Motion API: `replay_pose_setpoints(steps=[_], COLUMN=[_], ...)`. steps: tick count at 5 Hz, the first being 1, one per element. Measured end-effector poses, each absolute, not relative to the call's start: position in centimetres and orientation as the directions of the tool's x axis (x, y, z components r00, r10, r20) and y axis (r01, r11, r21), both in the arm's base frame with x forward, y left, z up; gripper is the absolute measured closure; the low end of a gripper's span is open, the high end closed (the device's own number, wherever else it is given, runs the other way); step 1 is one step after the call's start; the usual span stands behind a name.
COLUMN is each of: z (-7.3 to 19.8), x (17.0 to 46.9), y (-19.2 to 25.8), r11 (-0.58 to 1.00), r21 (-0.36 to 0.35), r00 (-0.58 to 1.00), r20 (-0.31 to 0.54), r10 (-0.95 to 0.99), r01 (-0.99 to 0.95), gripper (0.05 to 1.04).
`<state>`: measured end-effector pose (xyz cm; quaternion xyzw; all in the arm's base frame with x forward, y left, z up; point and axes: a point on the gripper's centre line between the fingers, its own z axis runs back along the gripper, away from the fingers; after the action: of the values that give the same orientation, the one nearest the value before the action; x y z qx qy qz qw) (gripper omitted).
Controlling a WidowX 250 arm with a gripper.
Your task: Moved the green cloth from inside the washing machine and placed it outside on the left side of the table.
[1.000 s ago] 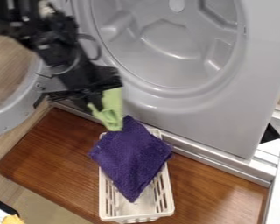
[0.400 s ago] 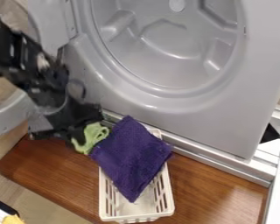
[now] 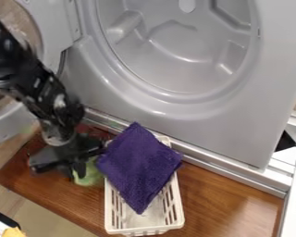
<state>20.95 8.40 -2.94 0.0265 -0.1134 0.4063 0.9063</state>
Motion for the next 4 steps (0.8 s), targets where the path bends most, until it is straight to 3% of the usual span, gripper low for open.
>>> replay_pose_setpoints(steps=[2,3,4], z=[-5.1,-5.1,-4.9], x=[21.2,21.8,22.3], y=[9.4,9.5,9.1], r11=[0.611,0.605,0.601], r21=[-0.014,-0.003,-0.004], r00=[0.6,0.598,0.596], r20=[0.179,0.145,0.128], r10=[0.78,0.788,0.793], r01=[-0.791,-0.797,-0.799], gripper=[0.931,0.714,0.412])
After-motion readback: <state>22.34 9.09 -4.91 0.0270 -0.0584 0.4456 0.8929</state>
